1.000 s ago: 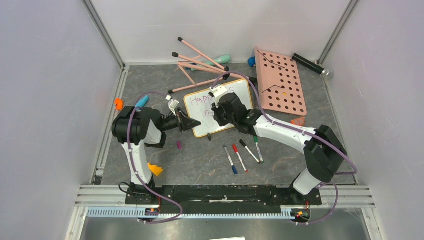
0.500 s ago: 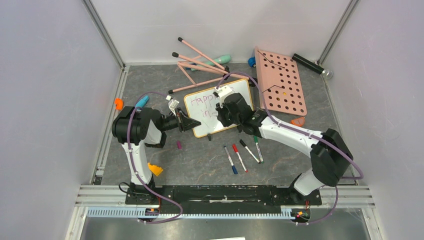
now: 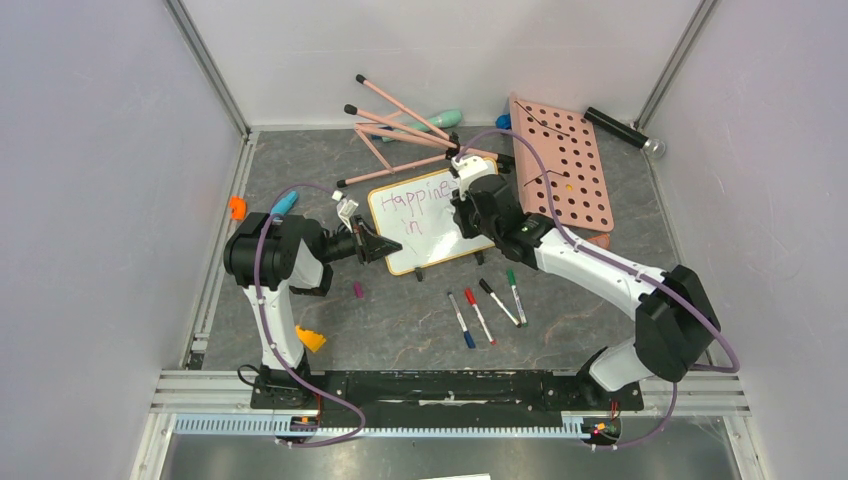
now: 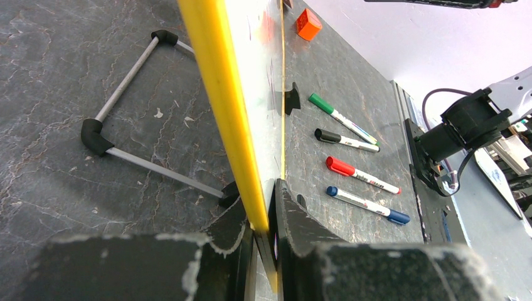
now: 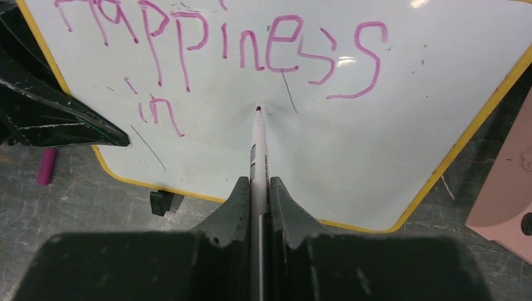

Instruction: Write a sentence on the whiteboard

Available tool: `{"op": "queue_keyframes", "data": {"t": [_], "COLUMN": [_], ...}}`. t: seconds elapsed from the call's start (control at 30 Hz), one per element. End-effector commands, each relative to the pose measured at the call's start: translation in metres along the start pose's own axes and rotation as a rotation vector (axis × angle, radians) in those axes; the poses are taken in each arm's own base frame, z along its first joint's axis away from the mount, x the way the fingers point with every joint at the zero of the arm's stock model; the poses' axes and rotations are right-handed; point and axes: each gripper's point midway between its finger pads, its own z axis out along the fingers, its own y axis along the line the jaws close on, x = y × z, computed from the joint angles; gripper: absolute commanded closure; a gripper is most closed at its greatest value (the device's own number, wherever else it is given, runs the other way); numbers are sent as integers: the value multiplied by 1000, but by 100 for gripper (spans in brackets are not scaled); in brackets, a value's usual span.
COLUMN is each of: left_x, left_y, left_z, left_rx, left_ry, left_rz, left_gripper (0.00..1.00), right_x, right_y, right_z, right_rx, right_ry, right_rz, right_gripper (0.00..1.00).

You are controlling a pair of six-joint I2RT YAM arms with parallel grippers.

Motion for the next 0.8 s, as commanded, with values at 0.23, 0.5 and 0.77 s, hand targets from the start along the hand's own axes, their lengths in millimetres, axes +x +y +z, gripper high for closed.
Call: {"op": "queue_keyframes", "data": {"t": [0.23,0.5,0.77], "left_x": [8,8,8], "left_y": [11,11,11], "left_z": [-1,-1,-1], "left_rx": [-24,-23,-24], "left_ry": [-6,-6,-7], "left_rz": [112,111,112], "left_gripper": [86,86,86], "right_x": [-6,5,9], "right_y": [7,9,6], "right_z": [0,4,10], "right_rx": [-57,-73,-48], "right_ry": [-20,17,36], "right_rz": [-12,-24,-30], "right_gripper": [100,100,100]}}
